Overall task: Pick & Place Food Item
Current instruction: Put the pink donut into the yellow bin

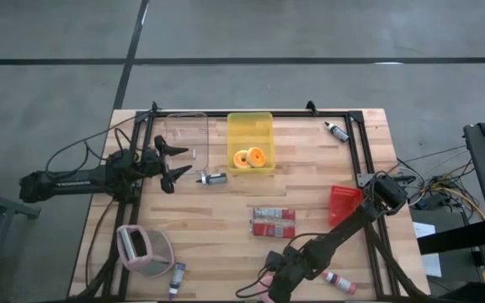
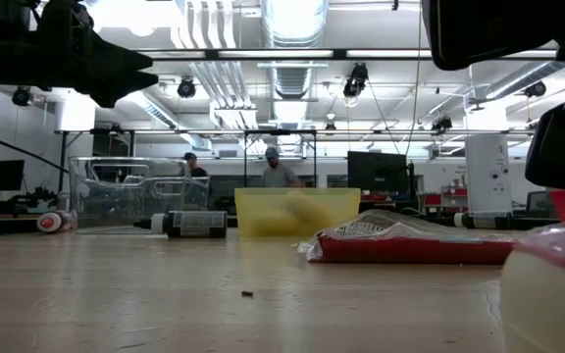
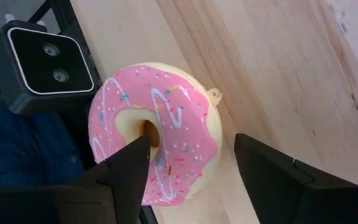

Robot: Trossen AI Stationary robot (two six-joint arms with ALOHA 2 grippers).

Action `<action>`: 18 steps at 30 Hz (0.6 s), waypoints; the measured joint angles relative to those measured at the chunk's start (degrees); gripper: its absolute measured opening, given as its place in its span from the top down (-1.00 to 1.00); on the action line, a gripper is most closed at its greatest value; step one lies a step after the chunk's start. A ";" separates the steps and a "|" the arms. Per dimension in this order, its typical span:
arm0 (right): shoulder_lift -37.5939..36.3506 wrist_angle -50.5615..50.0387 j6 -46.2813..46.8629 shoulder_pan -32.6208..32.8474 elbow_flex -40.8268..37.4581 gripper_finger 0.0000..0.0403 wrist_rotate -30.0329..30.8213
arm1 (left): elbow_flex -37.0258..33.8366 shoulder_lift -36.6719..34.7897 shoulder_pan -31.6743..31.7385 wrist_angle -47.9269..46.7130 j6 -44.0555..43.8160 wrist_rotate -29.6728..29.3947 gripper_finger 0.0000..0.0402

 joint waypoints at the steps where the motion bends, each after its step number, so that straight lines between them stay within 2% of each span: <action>1: 0.00 0.01 0.00 0.00 0.00 -0.10 -0.07 | 0.00 0.01 0.00 0.00 0.00 -0.01 -0.44; 18: 0.00 -0.01 -0.02 0.00 -0.04 -0.06 -0.25 | 0.00 0.01 -0.02 0.00 0.00 0.01 -0.44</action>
